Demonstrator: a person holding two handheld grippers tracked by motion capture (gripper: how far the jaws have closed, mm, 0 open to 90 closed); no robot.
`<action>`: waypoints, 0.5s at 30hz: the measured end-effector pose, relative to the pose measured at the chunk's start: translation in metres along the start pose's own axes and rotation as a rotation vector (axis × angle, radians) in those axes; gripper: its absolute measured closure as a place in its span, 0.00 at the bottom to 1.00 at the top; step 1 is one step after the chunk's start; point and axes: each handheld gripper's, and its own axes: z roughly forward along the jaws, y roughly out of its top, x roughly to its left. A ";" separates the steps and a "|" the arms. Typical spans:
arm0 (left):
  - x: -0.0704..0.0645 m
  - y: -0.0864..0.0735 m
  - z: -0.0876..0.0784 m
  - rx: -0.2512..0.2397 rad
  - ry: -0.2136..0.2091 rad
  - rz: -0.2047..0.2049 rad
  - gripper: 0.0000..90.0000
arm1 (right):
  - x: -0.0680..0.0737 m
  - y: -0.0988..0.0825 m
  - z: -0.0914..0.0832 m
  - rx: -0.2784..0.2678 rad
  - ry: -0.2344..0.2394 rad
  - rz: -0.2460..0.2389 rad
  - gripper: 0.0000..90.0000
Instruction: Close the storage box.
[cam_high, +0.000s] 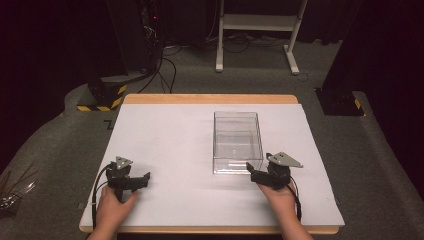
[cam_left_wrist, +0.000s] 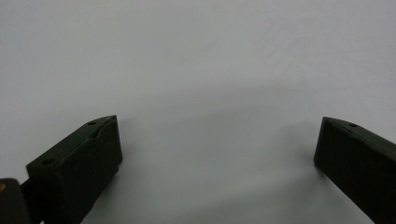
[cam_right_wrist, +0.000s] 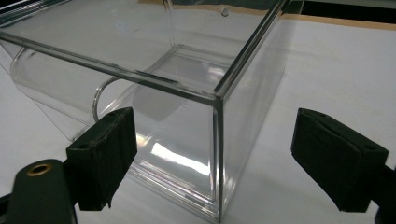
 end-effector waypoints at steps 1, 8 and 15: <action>0.000 0.000 0.000 0.000 0.000 0.000 0.01 | 0.000 0.000 0.000 0.000 0.000 0.000 0.16; 0.000 0.000 0.000 0.000 0.000 0.001 0.01 | -0.002 0.002 0.006 0.006 -0.008 -0.001 0.16; 0.000 0.000 0.000 -0.001 0.001 0.002 0.01 | -0.003 0.003 0.010 0.010 -0.009 -0.005 0.16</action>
